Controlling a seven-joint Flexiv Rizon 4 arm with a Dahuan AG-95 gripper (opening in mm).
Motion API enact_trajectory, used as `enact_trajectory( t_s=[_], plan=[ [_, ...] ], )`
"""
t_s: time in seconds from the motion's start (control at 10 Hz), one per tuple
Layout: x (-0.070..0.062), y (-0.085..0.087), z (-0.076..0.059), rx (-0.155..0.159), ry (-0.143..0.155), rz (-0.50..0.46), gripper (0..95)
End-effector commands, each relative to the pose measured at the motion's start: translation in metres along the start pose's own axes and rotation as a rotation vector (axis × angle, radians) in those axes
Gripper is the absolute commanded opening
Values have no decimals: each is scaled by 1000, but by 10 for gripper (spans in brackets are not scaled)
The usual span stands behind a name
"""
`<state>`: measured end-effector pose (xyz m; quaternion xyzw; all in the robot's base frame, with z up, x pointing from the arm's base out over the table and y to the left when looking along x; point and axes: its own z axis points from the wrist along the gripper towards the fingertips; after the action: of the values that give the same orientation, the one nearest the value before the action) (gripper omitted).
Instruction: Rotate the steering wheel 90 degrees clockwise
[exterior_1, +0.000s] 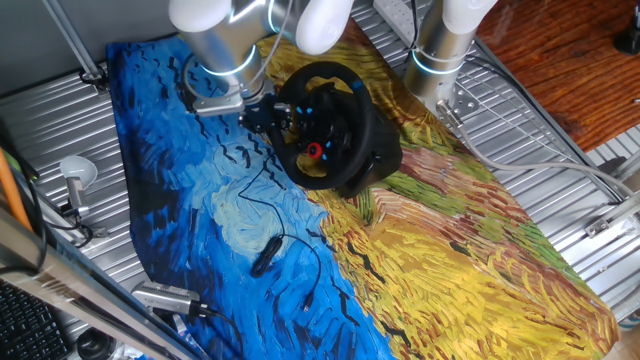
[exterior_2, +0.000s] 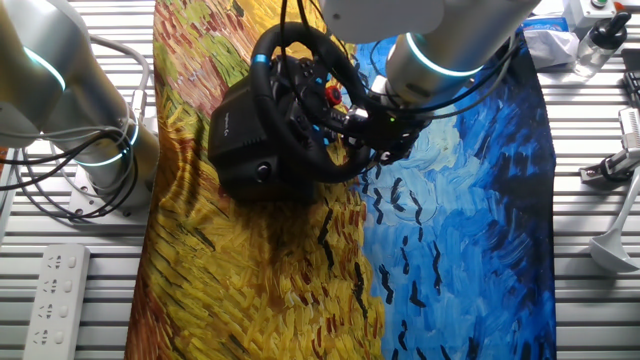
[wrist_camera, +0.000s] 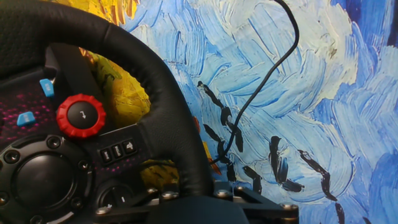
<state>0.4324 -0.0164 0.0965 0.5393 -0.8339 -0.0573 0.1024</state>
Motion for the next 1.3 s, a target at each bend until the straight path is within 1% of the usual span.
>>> enact_trajectory(
  t_s=[0.1,0.6,0.9,1.3],
  plan=[
    [1,0,0,-8,7,7,0],
    [3,0,0,-39,26,54,0],
    [5,0,0,-50,33,71,0],
    [6,0,-1,-56,36,87,0]
  ],
)
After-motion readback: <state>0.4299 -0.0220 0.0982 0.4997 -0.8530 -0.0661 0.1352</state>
